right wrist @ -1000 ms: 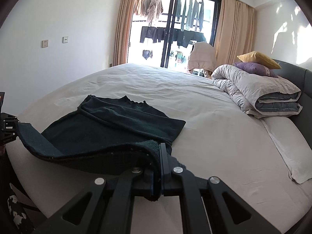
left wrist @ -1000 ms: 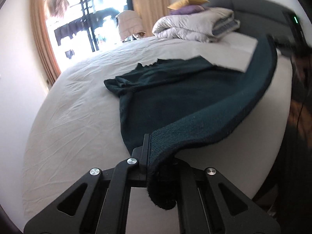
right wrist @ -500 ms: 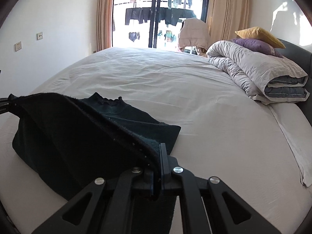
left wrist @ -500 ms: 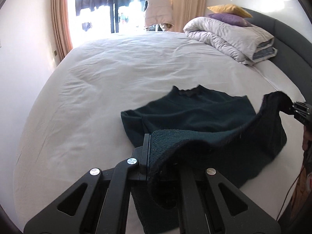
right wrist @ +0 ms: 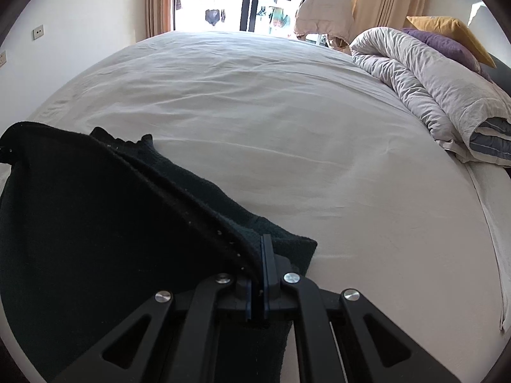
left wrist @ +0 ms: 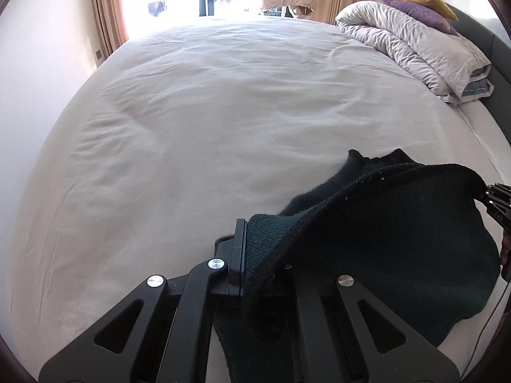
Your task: Fold small clothes
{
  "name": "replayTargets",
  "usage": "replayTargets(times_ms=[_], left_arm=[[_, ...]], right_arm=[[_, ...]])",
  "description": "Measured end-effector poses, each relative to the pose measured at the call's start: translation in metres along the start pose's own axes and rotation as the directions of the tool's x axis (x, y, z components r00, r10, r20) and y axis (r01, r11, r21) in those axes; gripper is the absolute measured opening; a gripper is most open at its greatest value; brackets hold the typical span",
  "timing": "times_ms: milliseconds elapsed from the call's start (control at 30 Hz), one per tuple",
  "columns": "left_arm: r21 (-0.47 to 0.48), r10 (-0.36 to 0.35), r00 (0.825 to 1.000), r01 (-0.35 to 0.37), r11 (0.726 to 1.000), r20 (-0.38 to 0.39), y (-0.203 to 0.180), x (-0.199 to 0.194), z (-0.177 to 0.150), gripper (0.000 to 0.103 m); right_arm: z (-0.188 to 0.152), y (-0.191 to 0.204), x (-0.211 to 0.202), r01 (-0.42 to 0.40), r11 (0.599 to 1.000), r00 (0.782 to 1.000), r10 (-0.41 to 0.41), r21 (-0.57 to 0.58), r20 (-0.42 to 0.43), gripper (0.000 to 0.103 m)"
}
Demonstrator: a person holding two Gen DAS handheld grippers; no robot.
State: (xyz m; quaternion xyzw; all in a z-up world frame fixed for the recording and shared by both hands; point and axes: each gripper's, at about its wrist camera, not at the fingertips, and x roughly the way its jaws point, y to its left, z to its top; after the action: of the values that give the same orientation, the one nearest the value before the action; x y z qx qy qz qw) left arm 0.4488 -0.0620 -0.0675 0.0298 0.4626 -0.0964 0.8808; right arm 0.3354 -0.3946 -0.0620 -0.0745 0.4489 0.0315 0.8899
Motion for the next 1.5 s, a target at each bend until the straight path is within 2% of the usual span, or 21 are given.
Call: replayTargets(times_ms=[233, 300, 400, 467, 500, 533, 600, 633, 667, 733, 800, 900, 967, 1000, 1100, 1167, 1267, 1367, 1433, 1467, 1500], left_arm=[[0.0, 0.013, 0.997, -0.013, 1.0, -0.074, 0.01, 0.039, 0.006, 0.003], [0.006, 0.016, 0.997, -0.015, 1.0, -0.075, 0.011, 0.046, 0.005, 0.007], [0.008, 0.019, 0.996, -0.018, 1.0, -0.089, 0.012, 0.054, 0.007, 0.009], [-0.003, 0.012, 0.995, -0.013, 1.0, -0.098, 0.013, 0.057, 0.011, 0.012], [-0.005, 0.009, 0.995, -0.01, 1.0, -0.101, 0.014, 0.056, 0.012, 0.013], [-0.005, 0.004, 0.995, -0.004, 1.0, -0.098, 0.015, 0.054, 0.013, 0.017], [-0.004, 0.016, 0.996, -0.017, 1.0, -0.092, 0.021, 0.049, 0.011, 0.037], [-0.007, 0.042, 0.995, -0.043, 0.999, -0.088, 0.025, 0.044, 0.01, 0.067], [-0.017, 0.07, 0.994, -0.071, 0.997, -0.082, 0.031, 0.041, 0.01, 0.084], [-0.06, 0.044, 0.997, -0.048, 0.997, -0.066, 0.046, 0.029, 0.011, 0.084], [-0.1, 0.03, 0.998, -0.035, 0.994, -0.048, 0.057, 0.016, 0.013, 0.085], [-0.051, 0.104, 0.995, -0.104, 0.993, -0.011, 0.049, -0.008, 0.015, 0.085], [0.01, 0.205, 0.979, -0.205, 0.979, 0.013, 0.039, -0.013, 0.017, 0.088], [0.032, 0.23, 0.973, -0.23, 0.973, 0.002, 0.036, -0.01, 0.019, 0.088], [0.032, 0.178, 0.98, -0.176, 0.984, -0.087, 0.04, 0.008, 0.025, 0.088], [-0.019, 0.235, 0.969, -0.237, 0.971, -0.083, 0.046, 0.002, 0.023, 0.088], [-0.053, 0.115, 0.992, -0.117, 0.992, -0.041, 0.032, -0.019, 0.014, 0.088], [0.057, 0.024, 1.0, -0.023, 0.998, -0.009, -0.024, -0.027, 0.0, 0.088], [0.124, -0.056, 0.998, 0.061, 0.99, -0.041, -0.062, -0.018, -0.014, 0.088], [0.15, -0.078, 0.995, 0.086, 0.985, -0.06, -0.078, -0.011, -0.022, 0.088], [0.177, -0.066, 0.995, 0.08, 0.981, -0.081, -0.089, -0.004, -0.028, 0.088]], right_arm=[[0.029, -0.008, 0.027, 0.015, 1.0, 0.999, -0.014, 0.009, -0.05, 0.004], [0.035, -0.008, 0.034, 0.033, 0.999, 0.997, -0.033, 0.005, -0.07, 0.004], [0.048, -0.008, 0.053, 0.072, 0.997, 0.989, -0.072, -0.007, -0.132, 0.006], [0.055, -0.014, 0.063, 0.108, 0.994, 0.982, -0.101, 0.036, -0.16, 0.02], [0.059, -0.018, 0.065, 0.144, 0.987, 0.979, -0.132, 0.066, -0.153, 0.033], [0.061, -0.022, 0.064, 0.174, 0.981, 0.977, -0.161, 0.09, -0.138, 0.053], [0.062, -0.027, 0.058, 0.188, 0.976, 0.978, -0.177, 0.111, -0.107, 0.072], [0.062, -0.029, 0.051, 0.195, 0.974, 0.979, -0.187, 0.112, -0.076, 0.072], [0.062, -0.03, 0.045, 0.2, 0.974, 0.979, -0.195, 0.11, -0.051, 0.072], [0.061, -0.032, 0.027, 0.198, 0.972, 0.98, -0.2, 0.129, 0.001, 0.071], [0.057, -0.032, 0.0, 0.117, 0.976, 0.989, -0.13, 0.186, 0.063, 0.069], [0.049, -0.008, -0.04, -0.043, 0.978, 0.988, 0.012, 0.202, 0.151, 0.065], [0.044, 0.016, -0.059, -0.084, 0.984, 0.98, 0.053, 0.159, 0.193, 0.065], [0.043, 0.024, -0.063, -0.104, 0.984, 0.977, 0.073, 0.148, 0.201, 0.065], [0.042, 0.042, -0.066, -0.171, 0.974, 0.968, 0.137, 0.15, 0.21, 0.065], [0.041, 0.051, -0.064, -0.188, 0.971, 0.966, 0.156, 0.147, 0.207, 0.065], [0.037, 0.061, -0.053, -0.241, 0.955, 0.962, 0.211, 0.172, 0.173, 0.059], [0.029, 0.064, -0.03, -0.346, 0.909, 0.938, 0.325, 0.231, 0.123, 0.056], [0.023, 0.061, -0.008, -0.396, 0.871, 0.917, 0.391, 0.291, 0.077, 0.05], [0.018, 0.054, 0.007, -0.399, 0.851, 0.911, 0.409, 0.34, 0.047, 0.048], [0.012, 0.046, 0.016, -0.377, 0.846, 0.918, 0.397, 0.378, 0.027, 0.038]])
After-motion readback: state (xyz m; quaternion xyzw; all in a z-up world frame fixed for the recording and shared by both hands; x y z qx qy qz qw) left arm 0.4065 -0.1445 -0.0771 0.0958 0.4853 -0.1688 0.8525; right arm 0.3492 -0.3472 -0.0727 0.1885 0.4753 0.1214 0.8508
